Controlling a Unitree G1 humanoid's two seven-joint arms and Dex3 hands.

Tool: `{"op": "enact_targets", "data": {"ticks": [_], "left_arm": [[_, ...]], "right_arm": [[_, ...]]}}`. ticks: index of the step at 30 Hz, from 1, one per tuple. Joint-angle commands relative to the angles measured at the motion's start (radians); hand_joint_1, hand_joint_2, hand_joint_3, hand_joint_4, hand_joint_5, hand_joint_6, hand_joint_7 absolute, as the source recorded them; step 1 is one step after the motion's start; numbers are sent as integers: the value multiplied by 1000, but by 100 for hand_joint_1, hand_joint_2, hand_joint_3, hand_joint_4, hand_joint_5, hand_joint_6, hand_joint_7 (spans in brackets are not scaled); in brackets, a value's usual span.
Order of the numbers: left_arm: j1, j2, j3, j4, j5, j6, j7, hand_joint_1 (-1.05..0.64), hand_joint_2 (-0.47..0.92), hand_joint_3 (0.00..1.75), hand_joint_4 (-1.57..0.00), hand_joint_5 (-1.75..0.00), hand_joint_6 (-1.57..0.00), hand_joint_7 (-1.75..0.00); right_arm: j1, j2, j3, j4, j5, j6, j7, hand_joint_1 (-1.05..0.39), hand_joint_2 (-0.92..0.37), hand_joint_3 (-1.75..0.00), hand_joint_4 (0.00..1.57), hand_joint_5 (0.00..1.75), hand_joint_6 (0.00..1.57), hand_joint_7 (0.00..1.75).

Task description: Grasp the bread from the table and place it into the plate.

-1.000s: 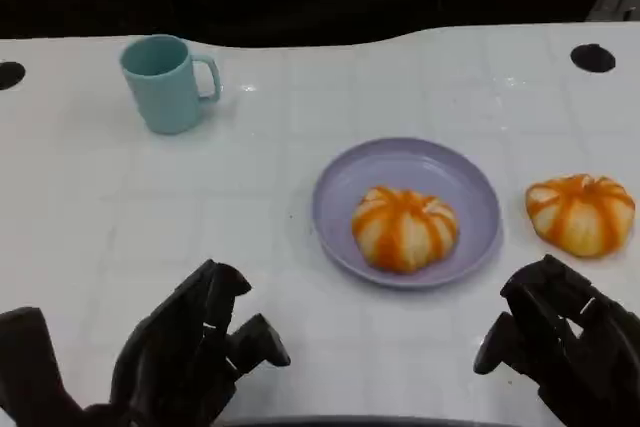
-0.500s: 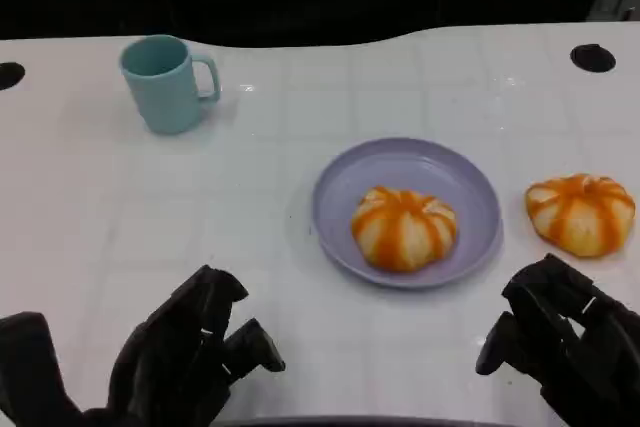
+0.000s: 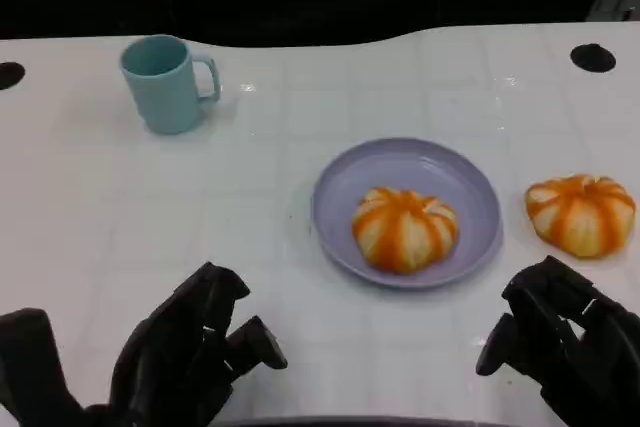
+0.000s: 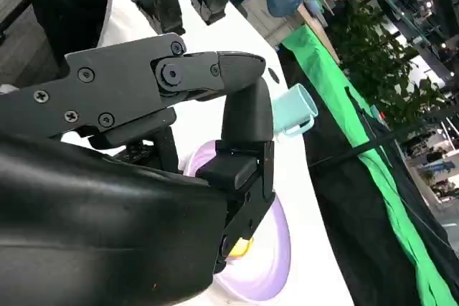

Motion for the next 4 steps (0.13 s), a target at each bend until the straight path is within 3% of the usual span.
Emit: {"op": "enact_targets", "data": {"ticks": [1,4], "left_arm": [[-9,13,8,10,-1,-13,-10,-59,92,31,-84,-175,-58,-175],[-9,12,9,9,-2,-13,-8,-59,92,31,-84,-175,-58,-175]], "right_arm": [[-10,-5,-13,5,8,-13,5,-53,-92,-22,62,175,53,154],[-11,-3,-15,6,10,-8,0,-53,-92,-21,63,175,54,153]]}}
